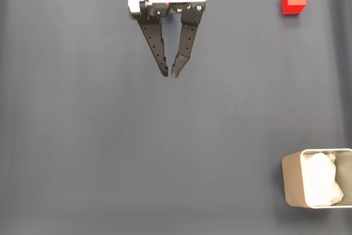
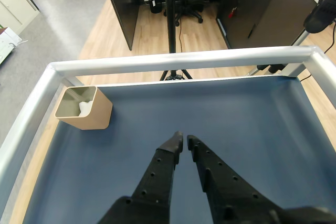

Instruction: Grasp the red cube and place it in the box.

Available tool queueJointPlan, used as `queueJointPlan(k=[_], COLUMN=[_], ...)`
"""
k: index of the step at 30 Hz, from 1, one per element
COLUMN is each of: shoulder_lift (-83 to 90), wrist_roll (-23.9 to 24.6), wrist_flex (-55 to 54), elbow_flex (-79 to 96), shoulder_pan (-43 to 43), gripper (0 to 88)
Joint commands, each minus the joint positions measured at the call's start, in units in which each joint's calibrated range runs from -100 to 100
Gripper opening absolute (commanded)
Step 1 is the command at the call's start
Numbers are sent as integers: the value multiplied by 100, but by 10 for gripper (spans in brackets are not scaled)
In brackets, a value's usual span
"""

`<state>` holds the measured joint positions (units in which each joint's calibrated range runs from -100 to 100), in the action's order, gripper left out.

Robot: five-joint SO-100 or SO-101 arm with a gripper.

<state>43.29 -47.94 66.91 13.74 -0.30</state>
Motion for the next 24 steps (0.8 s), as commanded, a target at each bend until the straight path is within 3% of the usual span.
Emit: queueJointPlan(k=[1, 24], shoulder_lift=[-40, -22], wrist_roll=[-78, -215], wrist_flex=[-240, -453], elbow_flex=[-270, 387], shoulder_pan=[-48, -1973], gripper=[0, 0])
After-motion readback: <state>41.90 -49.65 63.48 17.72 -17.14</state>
